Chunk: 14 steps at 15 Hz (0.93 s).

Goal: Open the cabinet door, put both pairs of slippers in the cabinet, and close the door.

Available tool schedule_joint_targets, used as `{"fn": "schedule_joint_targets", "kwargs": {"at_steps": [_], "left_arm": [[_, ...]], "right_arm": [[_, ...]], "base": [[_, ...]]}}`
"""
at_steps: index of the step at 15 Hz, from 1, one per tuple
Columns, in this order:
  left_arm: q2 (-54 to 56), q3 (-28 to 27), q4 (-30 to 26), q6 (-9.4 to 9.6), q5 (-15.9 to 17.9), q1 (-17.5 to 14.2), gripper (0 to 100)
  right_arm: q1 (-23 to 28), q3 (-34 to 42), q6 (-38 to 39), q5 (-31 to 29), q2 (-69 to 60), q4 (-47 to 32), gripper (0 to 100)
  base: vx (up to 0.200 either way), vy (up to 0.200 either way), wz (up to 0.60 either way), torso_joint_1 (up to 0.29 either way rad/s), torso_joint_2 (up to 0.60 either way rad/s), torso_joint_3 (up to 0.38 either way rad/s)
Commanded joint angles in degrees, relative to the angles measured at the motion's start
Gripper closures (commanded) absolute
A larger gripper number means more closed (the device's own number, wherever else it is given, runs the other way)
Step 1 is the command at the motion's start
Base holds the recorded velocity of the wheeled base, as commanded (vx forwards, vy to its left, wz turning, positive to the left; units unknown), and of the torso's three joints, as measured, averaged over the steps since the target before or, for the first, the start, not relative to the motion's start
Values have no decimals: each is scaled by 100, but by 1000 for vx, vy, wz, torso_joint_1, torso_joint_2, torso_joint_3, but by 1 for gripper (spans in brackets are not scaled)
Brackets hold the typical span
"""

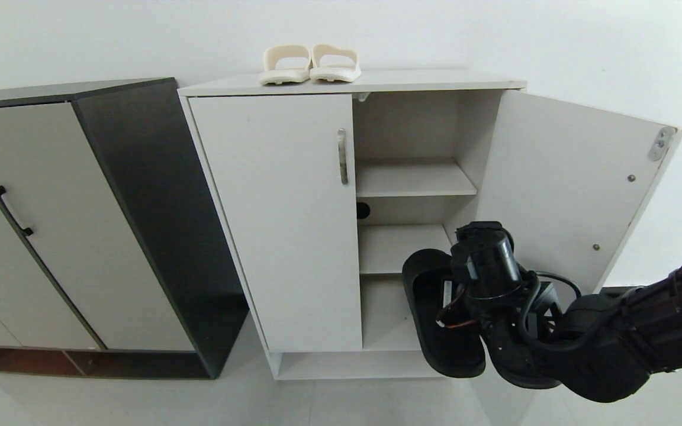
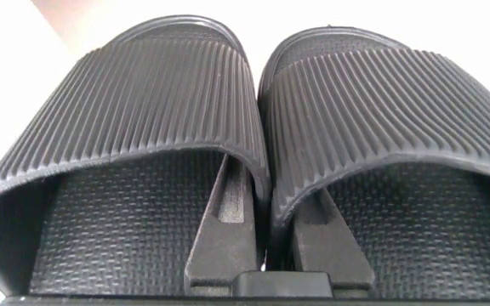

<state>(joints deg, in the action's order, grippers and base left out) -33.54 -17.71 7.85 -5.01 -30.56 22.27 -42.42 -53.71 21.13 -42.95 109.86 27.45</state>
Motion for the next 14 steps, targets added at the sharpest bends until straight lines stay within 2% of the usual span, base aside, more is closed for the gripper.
{"fn": "schedule_joint_targets", "kwargs": {"at_steps": [1,4,5,7,8,9,10,11,12,14], "left_arm": [[1218,840,-267,158,-55,-425,100],[1824,1305,-267,176,-46,-1304,100],[1991,1508,-267,176,-46,-1498,100],[2466,1736,-267,229,-46,-1726,100],[2861,1771,-451,237,-29,-1902,100],[2958,1763,-521,237,-11,-1937,100],[3257,1754,-548,352,411,-2183,100],[3354,1754,-548,448,657,-2210,100],[3354,1754,-565,545,1641,-2210,100],[3354,1771,-732,615,2696,-2210,100]], "right_arm": [[24,89,6,-21,-61,14,100],[155,124,41,-21,-61,32,100],[173,133,41,-65,-70,32,100],[217,168,41,-153,-97,23,100],[252,177,41,-153,-88,23,100],[252,177,41,-161,-88,23,100],[278,212,41,-161,-97,32,100],[270,221,41,-153,-105,32,100],[270,282,41,-153,-105,41,100],[270,361,41,-153,-132,111,100]], "base": [[0,0,0,0,0,0],[0,0,0,0,0,0],[0,0,0,0,0,0],[0,0,0,0,0,0],[0,0,0,0,0,0],[0,0,0,0,0,0],[0,0,0,0,0,0],[0,0,0,0,0,0],[0,0,0,0,0,0],[0,0,0,0,0,0]]}}
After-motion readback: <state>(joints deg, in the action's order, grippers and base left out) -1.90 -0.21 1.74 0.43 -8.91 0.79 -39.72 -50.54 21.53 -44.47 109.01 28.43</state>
